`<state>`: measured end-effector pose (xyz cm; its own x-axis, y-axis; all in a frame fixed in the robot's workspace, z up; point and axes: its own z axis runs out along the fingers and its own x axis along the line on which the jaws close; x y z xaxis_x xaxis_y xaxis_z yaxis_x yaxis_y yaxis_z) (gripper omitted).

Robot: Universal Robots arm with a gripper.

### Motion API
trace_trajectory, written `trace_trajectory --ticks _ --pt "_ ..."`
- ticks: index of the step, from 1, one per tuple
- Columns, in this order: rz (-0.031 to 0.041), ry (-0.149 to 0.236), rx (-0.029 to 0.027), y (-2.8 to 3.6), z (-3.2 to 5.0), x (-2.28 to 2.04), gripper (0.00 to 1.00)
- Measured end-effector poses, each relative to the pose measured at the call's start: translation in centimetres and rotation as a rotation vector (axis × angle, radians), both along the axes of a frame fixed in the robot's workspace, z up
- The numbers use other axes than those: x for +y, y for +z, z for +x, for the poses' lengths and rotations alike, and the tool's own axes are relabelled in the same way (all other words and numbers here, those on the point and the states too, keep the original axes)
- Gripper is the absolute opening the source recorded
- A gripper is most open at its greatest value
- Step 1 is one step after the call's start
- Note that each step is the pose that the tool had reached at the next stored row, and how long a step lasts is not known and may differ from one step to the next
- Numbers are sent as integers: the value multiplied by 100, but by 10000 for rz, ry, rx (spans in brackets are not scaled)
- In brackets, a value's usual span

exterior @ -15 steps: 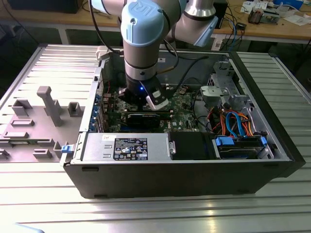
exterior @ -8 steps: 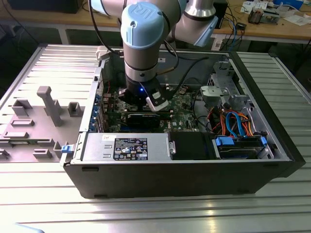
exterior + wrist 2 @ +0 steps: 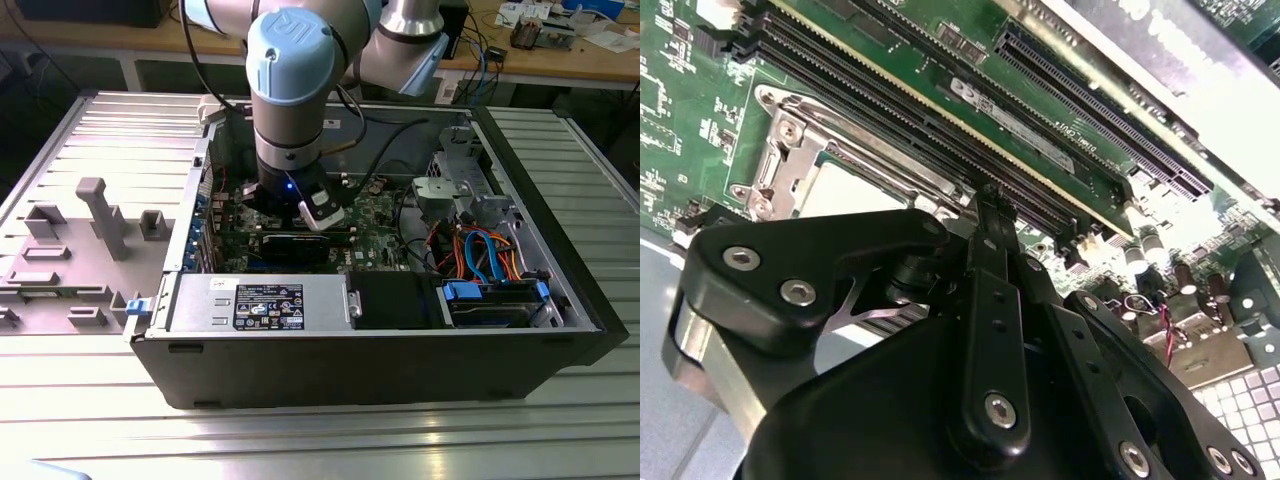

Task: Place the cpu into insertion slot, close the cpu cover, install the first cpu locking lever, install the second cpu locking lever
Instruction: 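Install the second cpu locking lever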

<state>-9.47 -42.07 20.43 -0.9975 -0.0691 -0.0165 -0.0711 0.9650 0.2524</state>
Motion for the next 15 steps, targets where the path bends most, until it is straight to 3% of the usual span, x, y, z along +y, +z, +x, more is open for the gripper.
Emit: trace_trajectory --ticks 9,12,15 --pt "156 -1 2 -37 -2 -1 11" --pt "257 0 0 -55 -3 0 11" --pt "277 0 3 -84 -28 1 11"
